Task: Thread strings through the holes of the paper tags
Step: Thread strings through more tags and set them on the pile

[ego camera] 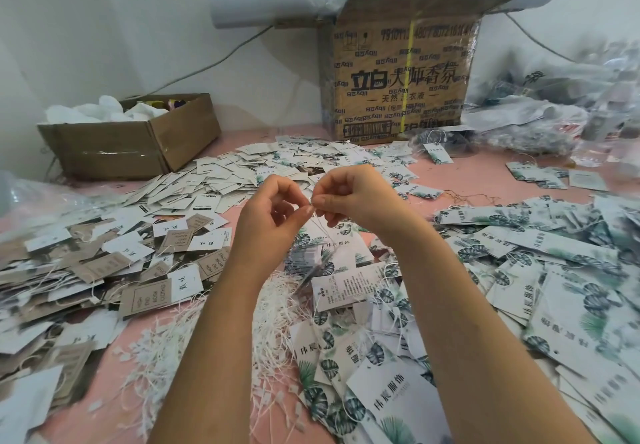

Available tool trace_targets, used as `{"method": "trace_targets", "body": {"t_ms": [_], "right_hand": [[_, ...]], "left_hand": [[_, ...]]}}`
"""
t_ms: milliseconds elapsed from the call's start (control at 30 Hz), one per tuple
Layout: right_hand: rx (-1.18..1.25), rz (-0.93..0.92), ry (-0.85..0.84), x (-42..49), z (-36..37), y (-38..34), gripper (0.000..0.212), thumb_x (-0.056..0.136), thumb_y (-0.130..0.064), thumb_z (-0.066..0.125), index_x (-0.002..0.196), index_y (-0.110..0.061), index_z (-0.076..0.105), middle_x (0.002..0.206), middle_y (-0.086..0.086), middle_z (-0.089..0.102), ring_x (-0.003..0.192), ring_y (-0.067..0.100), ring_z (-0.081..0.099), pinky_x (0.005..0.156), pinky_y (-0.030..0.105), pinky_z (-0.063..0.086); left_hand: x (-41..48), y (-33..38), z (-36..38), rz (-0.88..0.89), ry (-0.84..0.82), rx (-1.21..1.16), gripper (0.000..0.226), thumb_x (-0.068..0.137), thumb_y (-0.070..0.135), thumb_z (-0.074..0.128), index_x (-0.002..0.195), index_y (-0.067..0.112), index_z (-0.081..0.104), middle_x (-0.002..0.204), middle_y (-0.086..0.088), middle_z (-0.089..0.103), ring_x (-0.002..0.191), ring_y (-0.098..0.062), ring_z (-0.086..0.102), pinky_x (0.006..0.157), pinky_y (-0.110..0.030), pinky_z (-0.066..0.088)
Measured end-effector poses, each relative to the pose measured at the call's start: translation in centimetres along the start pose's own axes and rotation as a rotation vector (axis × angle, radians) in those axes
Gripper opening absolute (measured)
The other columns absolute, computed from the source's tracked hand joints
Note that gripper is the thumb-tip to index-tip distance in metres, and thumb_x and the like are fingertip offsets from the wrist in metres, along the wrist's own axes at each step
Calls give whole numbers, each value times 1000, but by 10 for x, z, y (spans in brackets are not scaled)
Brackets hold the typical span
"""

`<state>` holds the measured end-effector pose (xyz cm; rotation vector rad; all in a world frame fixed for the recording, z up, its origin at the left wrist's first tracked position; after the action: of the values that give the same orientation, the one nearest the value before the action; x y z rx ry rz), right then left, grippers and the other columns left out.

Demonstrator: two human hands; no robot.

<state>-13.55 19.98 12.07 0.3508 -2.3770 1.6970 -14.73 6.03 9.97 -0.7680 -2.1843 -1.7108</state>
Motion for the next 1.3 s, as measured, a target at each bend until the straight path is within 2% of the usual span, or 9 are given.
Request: {"method": "trace_targets", "body": {"t_ms": [133, 333, 533, 767, 833, 933, 1033, 1100, 1300], "right_hand": [[1, -1, -42, 1, 6, 0, 19, 84, 6, 60, 74, -10, 58, 61, 4, 57, 49, 4, 54, 53, 18, 51], [187, 16, -53, 0, 3, 1, 13, 83, 6, 59, 81, -6, 65, 63, 6, 63, 53, 10, 58, 58, 21, 54], [284, 18, -61, -1, 4, -1, 11, 82, 6, 60, 78, -3, 64, 60, 1, 64, 54, 9, 60, 60, 21, 55], [103, 41, -1, 1, 6, -2, 19, 86, 2, 59, 70, -8, 60, 56, -1, 58, 48, 6, 53, 52, 20, 49], [53, 40, 52, 2, 6, -2, 21, 88, 2, 57, 69, -9, 58, 55, -1, 56, 45, 3, 51, 49, 19, 47], [85, 29, 122, 3, 5, -4, 23, 89, 2, 54, 70, -8, 56, 57, 2, 55, 45, 2, 52, 50, 17, 49], [135, 0, 172, 3, 5, -7, 24, 90, 5, 52, 70, -8, 55, 59, 3, 56, 47, 2, 55, 52, 16, 50], [157, -17, 184, 3, 7, -8, 25, 90, 6, 51, 69, -8, 55, 58, 3, 57, 47, 2, 56, 53, 15, 50], [169, -62, 215, 4, 8, -10, 22, 87, 8, 55, 72, -8, 56, 60, 5, 58, 50, 6, 57, 57, 20, 54]], "left_hand": [[1, -4, -1, -16, 18, 31, 27, 77, 10, 74, 75, 28, 54, 70, 18, 61, 64, -4, 50, 60, -22, 44], [2, -5, 0, 19, 54, 53, 20, 81, 16, 70, 74, 27, 55, 69, 11, 58, 57, 4, 50, 54, -11, 40], [2, -3, -1, 24, 70, 30, 8, 77, 37, 64, 75, 32, 58, 70, 9, 63, 62, -1, 56, 58, -17, 47], [1, -8, 5, 2, -19, 20, 25, 80, 51, 50, 82, 28, 60, 74, 9, 64, 67, -2, 56, 68, -32, 47], [-1, -13, 7, -29, -74, 8, 35, 84, 63, 46, 86, 31, 58, 81, 12, 63, 71, 1, 55, 70, -28, 47], [-2, -18, 10, -109, -163, 35, 51, 64, 78, 52, 97, 39, 52, 98, 17, 59, 81, 2, 54, 70, -19, 46], [-3, -22, 15, -179, -230, 99, 61, 53, 62, 71, 106, 45, 43, 105, 20, 51, 78, 8, 49, 59, -8, 37], [-4, -24, 17, -176, -257, 140, 59, 61, 47, 80, 103, 50, 39, 104, 21, 48, 78, 11, 47, 56, -6, 37], [-1, -24, 9, -90, -133, 194, 40, 86, 9, 63, 98, 44, 47, 91, 16, 54, 69, 6, 53, 52, -9, 40]]}}
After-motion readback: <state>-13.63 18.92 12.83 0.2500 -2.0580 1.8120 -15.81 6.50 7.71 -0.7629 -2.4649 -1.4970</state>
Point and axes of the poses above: each hand's wrist, its own x-axis towards the middle knuckle, its own z-axis out of the palm, y = z × x, the point moved 4 cm from there along x, towards the middle knuckle
